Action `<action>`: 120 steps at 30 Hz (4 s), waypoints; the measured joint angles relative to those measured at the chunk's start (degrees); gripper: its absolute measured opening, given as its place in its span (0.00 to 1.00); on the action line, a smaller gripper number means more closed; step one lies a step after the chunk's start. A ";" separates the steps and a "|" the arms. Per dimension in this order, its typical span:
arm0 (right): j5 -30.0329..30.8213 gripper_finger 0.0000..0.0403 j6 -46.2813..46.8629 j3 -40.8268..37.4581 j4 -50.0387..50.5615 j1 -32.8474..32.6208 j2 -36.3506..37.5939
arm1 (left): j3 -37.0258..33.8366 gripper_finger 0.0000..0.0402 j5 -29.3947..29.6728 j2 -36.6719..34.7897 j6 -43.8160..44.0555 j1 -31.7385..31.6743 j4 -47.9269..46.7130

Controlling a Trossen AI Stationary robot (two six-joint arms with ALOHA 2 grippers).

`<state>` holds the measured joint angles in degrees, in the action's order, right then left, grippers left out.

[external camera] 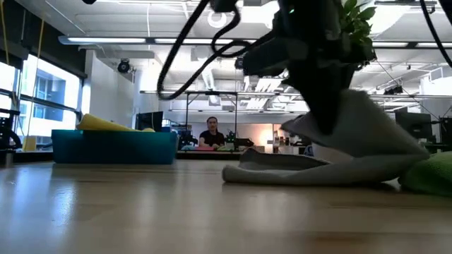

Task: Fold microfiber towels
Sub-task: Fold the gray microfiber cloth

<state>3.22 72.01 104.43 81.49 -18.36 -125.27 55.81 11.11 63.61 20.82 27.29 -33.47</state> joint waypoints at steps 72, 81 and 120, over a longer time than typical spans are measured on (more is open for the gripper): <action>30.87 0.00 -33.82 -31.35 8.48 13.02 27.00 | 0.00 0.30 3.63 0.00 -3.63 -8.71 3.80; 27.98 0.00 -39.43 -31.35 7.57 14.03 27.31 | 0.00 0.30 3.45 0.00 -5.43 -10.84 3.70; 10.01 0.00 -3.47 -32.18 -16.21 5.93 27.21 | 0.01 0.30 3.62 3.13 -8.01 -10.82 4.53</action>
<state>13.23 68.55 72.25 65.28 -12.42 -98.06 55.82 14.73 66.74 12.81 16.47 -28.94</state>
